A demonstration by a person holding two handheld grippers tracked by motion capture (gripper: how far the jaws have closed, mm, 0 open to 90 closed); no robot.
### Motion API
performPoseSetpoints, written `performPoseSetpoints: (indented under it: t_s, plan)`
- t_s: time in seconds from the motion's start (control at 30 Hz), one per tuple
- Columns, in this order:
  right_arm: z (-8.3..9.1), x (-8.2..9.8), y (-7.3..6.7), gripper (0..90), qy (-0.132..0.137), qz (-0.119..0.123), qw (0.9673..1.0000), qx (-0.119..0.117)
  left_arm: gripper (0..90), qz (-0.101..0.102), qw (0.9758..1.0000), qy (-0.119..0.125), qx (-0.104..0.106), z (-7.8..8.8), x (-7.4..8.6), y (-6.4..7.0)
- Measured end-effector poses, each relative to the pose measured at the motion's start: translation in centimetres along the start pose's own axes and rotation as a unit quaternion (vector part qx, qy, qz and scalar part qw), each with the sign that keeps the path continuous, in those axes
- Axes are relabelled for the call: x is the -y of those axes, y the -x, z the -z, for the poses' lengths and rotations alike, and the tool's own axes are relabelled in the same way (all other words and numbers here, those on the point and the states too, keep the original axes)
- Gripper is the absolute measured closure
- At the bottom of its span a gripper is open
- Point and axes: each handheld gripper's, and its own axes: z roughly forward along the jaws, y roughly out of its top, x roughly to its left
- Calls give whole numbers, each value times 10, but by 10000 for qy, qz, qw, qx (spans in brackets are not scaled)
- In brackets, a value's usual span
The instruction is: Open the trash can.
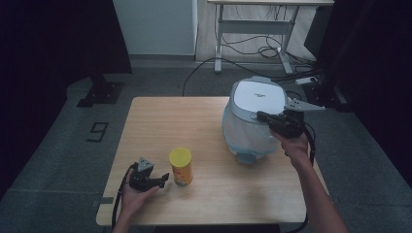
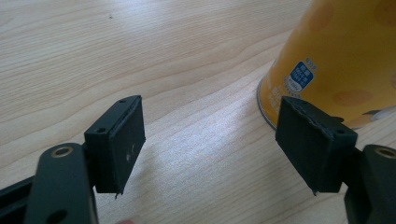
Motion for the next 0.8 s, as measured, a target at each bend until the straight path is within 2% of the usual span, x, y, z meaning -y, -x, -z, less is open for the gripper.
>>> performPoseSetpoints:
  t_s: [0.37,0.63,0.67,0.73,0.8]
  plan:
    - [0,2,1,897,19,2,10000,-74,239,-22,10000,-44,26,-1,0,1]
    - [0,3,-1,897,-23,-11,10000,-8,239,1,10000,-23,11,0,0,0]
    - [1,3,-1,897,-12,-18,10000,-21,239,13,10000,-11,16,0,0,-1]
    - [4,3,-1,895,84,15,9999,111,239,18,10000,-4,17,0,0,-1]
    - [7,4,0,886,158,21,9998,102,239,18,10000,7,23,0,0,-1]
